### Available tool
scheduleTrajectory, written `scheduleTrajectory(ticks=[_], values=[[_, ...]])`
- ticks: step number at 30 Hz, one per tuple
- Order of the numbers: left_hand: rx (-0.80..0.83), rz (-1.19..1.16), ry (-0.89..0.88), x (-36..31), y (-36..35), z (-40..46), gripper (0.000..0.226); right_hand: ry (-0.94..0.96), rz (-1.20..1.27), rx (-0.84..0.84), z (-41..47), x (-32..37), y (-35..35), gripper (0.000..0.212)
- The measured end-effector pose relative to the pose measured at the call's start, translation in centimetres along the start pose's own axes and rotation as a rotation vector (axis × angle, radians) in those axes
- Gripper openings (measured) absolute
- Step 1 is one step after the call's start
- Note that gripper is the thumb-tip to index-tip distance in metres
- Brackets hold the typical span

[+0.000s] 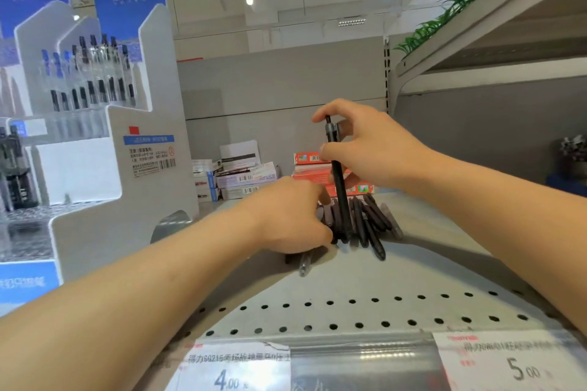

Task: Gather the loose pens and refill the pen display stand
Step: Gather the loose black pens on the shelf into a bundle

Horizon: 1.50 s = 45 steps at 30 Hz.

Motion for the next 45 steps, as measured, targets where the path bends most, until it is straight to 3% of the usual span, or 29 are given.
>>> scheduleTrajectory(ticks=[7,10,15,17,19,21,25,29,32,35,37,38,42,45], values=[[0.027,0.104,0.042,-0.8,0.1,-0.9,0.035,-0.002,0.056,0.004,0.1,-0.3,0.2,0.039],[0.016,0.077,0.051,-0.5,0.7,-0.9,0.043,-0.020,0.073,0.017,0.0,-0.3,0.2,0.038],[-0.337,-0.221,0.109,1.7,3.4,-0.9,0.057,-0.045,0.177,0.033,0.1,-0.5,0.0,0.031],[-0.381,-0.352,0.130,2.6,3.5,-0.8,0.064,-0.046,0.171,0.075,0.0,-0.7,-0.3,0.035],[-0.308,-0.531,0.117,2.9,3.3,-0.7,0.061,-0.041,0.164,0.115,-0.1,-0.6,-0.7,0.046],[-0.219,-0.711,0.091,2.7,3.2,-0.7,0.043,-0.033,0.170,0.119,-0.3,-0.4,-0.7,0.062],[-0.075,-0.813,0.029,2.1,3.1,-1.2,0.015,-0.015,0.178,0.093,-0.4,0.0,-0.3,0.075],[0.013,-0.669,-0.045,1.9,2.9,-1.2,0.013,-0.023,0.245,0.145,-0.6,0.5,-0.5,0.037],[0.073,-0.621,-0.069,2.4,3.3,-1.4,0.024,0.003,0.183,0.116,-0.6,0.7,-0.5,0.014],[-0.125,-0.708,0.093,5.1,3.8,-0.8,0.025,0.022,0.151,0.084,-0.6,0.8,-0.4,0.009],[-0.283,-0.535,0.234,7.4,3.4,-0.2,0.018,0.035,0.120,0.079,-0.5,0.8,-0.5,0.010],[-0.260,-0.399,0.269,8.2,2.7,0.3,0.019,0.040,0.111,0.087,-0.5,0.8,-0.5,0.010],[0.168,-0.102,0.268,8.6,-0.8,2.3,0.037,0.050,0.136,0.146,-0.4,0.9,-0.8,0.017],[0.229,-0.067,0.282,7.8,-1.2,3.1,0.035,0.060,0.146,0.158,-0.4,1.0,-1.0,0.024]])
Point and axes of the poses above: each hand's wrist, its own z-axis towards the middle knuckle, its own y-axis out of the back of the hand, x = y × z, the point moved 2 cm from there along z, towards the middle knuckle, and after that the axes turned 6 degrees about x, right-handed, at the moved point
